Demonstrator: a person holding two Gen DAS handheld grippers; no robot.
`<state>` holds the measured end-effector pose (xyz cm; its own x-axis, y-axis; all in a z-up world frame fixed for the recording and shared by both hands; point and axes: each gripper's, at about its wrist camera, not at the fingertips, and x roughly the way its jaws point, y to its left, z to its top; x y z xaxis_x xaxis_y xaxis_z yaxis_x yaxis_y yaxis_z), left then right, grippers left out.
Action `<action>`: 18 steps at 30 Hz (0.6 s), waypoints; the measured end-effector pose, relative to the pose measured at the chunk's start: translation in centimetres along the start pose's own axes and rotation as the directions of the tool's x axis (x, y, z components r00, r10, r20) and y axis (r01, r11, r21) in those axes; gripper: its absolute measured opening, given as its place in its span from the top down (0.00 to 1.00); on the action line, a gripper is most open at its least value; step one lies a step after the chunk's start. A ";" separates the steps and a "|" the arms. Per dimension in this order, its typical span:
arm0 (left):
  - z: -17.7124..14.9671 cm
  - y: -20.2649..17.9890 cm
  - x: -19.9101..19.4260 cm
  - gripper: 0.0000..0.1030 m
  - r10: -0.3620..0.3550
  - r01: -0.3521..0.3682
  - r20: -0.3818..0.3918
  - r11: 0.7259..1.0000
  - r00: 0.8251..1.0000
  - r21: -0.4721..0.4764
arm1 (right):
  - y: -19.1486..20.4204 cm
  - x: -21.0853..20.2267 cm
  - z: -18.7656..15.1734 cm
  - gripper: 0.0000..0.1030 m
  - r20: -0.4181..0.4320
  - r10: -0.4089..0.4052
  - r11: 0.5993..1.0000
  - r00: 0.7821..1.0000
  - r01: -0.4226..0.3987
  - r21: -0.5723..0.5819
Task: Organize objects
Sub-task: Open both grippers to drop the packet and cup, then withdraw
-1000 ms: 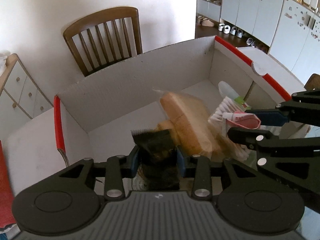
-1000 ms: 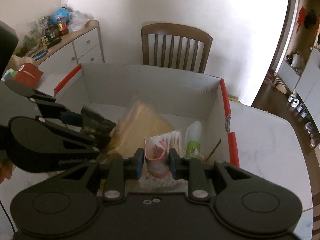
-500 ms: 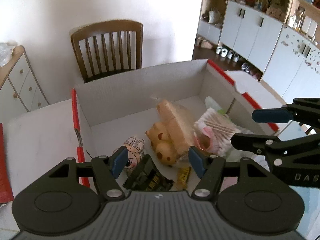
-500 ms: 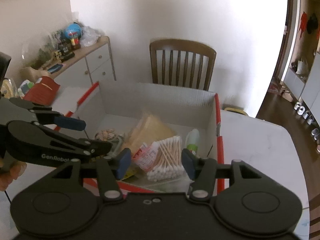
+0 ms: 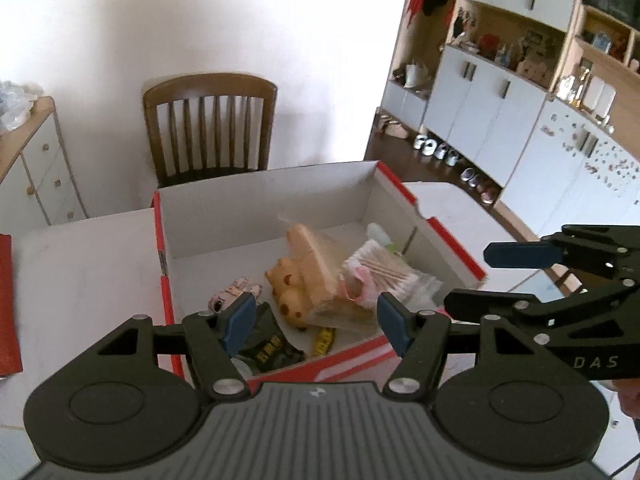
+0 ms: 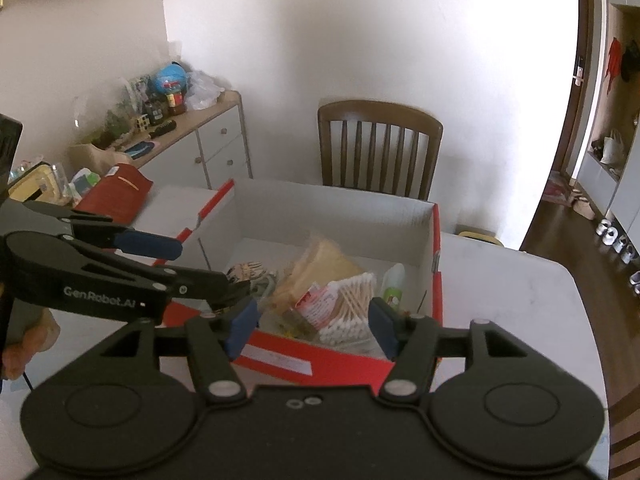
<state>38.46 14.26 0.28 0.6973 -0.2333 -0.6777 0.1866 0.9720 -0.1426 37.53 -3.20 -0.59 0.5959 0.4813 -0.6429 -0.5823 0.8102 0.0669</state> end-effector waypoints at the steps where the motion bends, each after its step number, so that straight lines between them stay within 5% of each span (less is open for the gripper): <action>1: -0.1 -0.2 -0.3 0.36 -0.006 0.006 0.005 1.000 1.000 -0.004 | 0.0 -0.4 -0.1 0.38 0.004 0.010 1.000 1.000 -0.010 0.004; 11: -1.6 -1.4 -2.9 0.21 -0.021 0.022 0.046 1.000 0.999 -0.007 | -0.3 -3.3 -1.4 0.21 0.033 0.026 0.999 0.999 -0.027 0.026; 18: -2.7 -1.9 -3.9 0.00 -0.014 0.015 0.059 1.000 0.998 -0.021 | -0.5 -5.1 -2.1 0.08 0.078 0.027 0.999 0.997 -0.030 0.034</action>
<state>33.52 13.44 1.23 0.7346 -0.2481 -0.6316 0.1825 0.9687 -0.1682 33.62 -6.78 1.04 0.6209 0.5279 -0.5795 -0.5810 0.8062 0.1119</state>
